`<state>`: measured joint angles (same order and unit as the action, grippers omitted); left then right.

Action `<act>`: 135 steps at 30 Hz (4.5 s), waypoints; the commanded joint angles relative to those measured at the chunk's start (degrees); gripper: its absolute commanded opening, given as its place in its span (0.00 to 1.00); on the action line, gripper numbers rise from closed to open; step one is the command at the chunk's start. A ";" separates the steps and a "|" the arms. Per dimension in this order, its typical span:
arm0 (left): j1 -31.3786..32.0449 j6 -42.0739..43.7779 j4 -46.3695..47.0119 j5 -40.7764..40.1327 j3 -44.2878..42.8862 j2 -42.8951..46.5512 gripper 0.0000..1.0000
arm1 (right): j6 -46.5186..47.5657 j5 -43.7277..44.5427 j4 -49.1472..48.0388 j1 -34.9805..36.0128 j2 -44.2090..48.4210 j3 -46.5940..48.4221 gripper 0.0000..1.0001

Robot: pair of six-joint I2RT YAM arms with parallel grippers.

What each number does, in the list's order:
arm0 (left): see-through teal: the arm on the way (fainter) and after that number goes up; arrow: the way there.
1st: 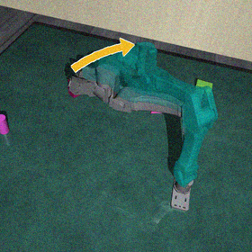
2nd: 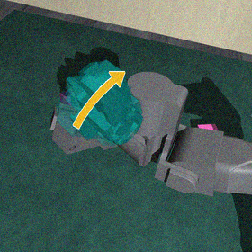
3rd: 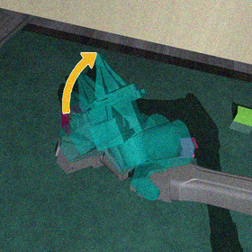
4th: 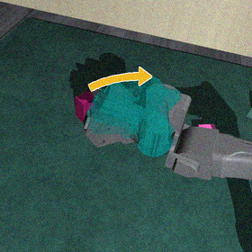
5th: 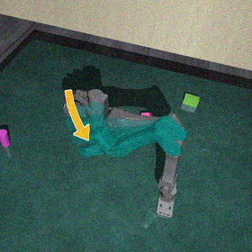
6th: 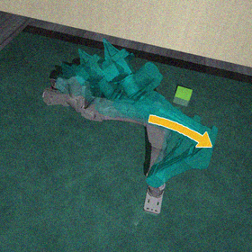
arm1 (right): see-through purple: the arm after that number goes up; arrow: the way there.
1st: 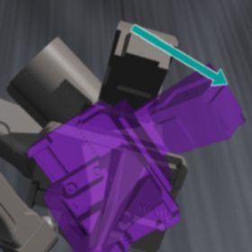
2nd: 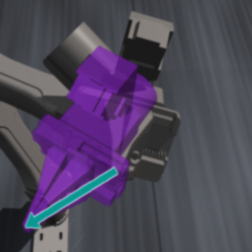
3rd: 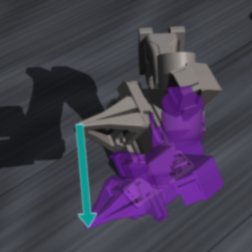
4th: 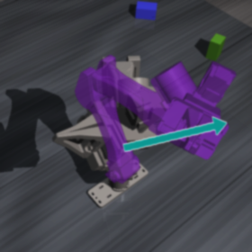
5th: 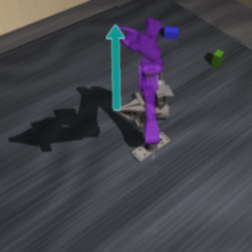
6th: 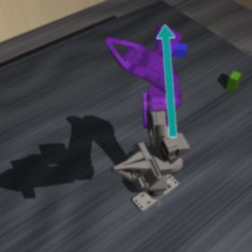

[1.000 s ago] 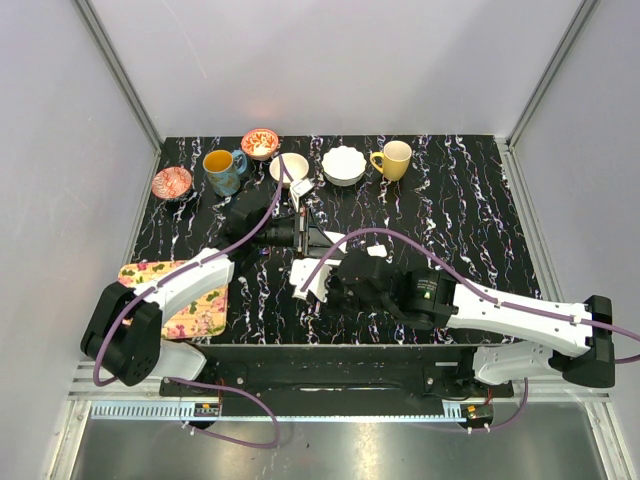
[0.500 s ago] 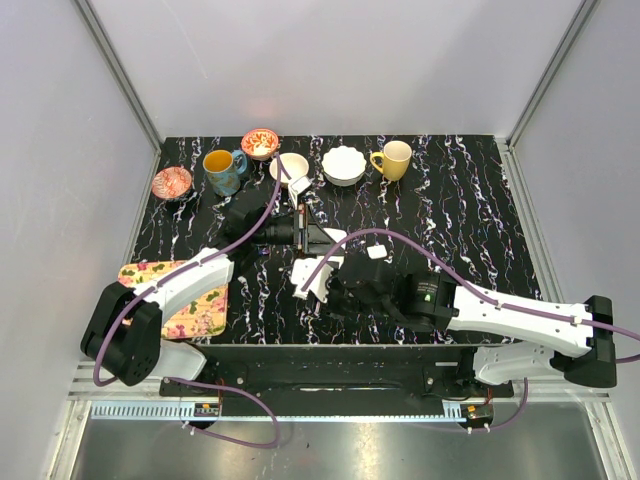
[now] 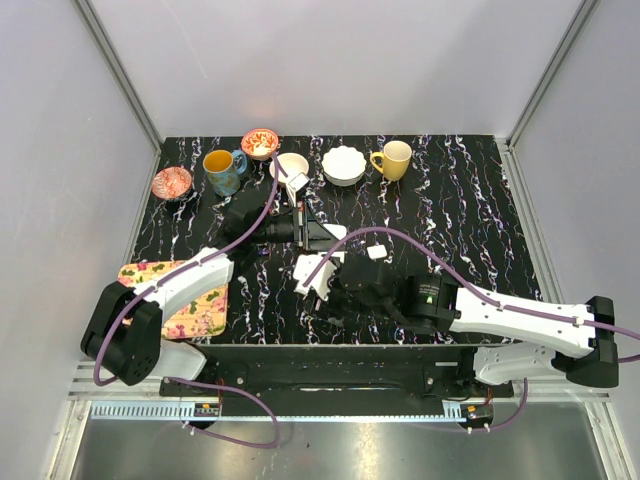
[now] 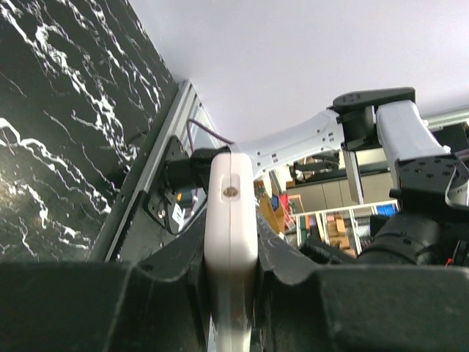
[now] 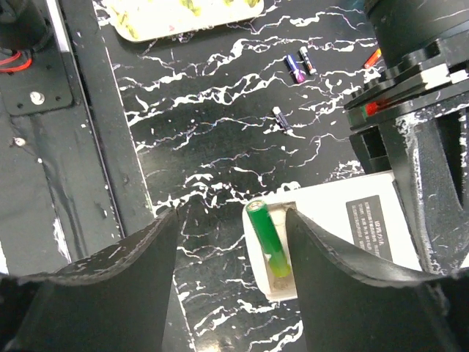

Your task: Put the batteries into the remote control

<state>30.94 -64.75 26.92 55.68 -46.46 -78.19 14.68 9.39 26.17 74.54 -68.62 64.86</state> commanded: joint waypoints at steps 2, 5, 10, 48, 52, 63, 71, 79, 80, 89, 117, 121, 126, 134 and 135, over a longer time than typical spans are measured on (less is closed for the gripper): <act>0.79 -0.20 1.21 3.03 -0.21 -0.21 0.00 | -0.79 8.54 -4.46 -0.71 2.00 1.85 0.70; 0.88 0.50 0.42 2.85 -0.13 -0.29 0.00 | -1.40 9.42 -4.55 -0.89 2.53 2.37 0.72; 0.88 0.68 0.50 2.50 0.40 -0.47 0.00 | -2.02 11.18 -5.08 -1.15 3.23 2.55 0.74; 0.44 -2.65 9.90 -10.49 4.88 1.55 0.00 | -43.57 11.46 -9.39 -14.59 13.68 -5.26 0.92; 0.44 -3.63 12.46 -13.49 6.03 2.34 0.00 | -48.60 7.14 -8.95 -15.30 14.04 -6.68 0.99; 0.44 -6.44 17.29 -15.60 7.08 1.99 0.00 | -50.54 -2.35 -7.02 -15.30 10.53 -7.82 1.00; 0.26 -7.14 18.43 -15.60 7.17 2.43 0.00 | -50.27 -3.59 -6.66 -15.31 9.47 -8.96 0.98; -0.09 -8.02 19.40 -15.25 7.70 2.61 0.00 | -49.75 -3.94 -6.31 -15.66 9.64 -9.40 0.91; -0.26 -8.11 19.40 -15.25 7.78 2.69 0.00 | -49.75 -3.85 -6.22 -15.74 9.65 -9.49 0.90; -0.53 -8.90 20.63 -15.34 8.22 2.96 0.00 | -49.92 -4.90 -6.31 -16.36 9.38 -10.28 0.81; -0.70 -9.60 22.13 -15.60 9.37 3.40 0.00 | -52.03 -6.22 -10.00 -17.94 10.70 -12.57 0.67; -0.62 -9.43 21.95 -15.52 9.37 3.40 0.00 | -52.12 -7.19 -10.00 -18.03 10.35 -12.22 0.75; -0.70 -8.99 21.25 -15.87 9.63 3.40 0.00 | -52.12 -7.63 -9.91 -18.03 9.91 -11.60 0.89; -0.70 -8.73 21.07 -15.87 9.89 3.57 0.00 | -52.21 -6.93 -10.09 -18.12 9.65 -10.81 0.87; -0.62 -8.73 21.07 -15.95 9.89 3.57 0.00 | -52.21 -6.75 -10.09 -18.12 9.56 -10.63 0.85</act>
<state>30.57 -73.60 43.81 40.34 -36.88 -76.82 -37.43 2.31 18.04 56.93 -59.11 52.36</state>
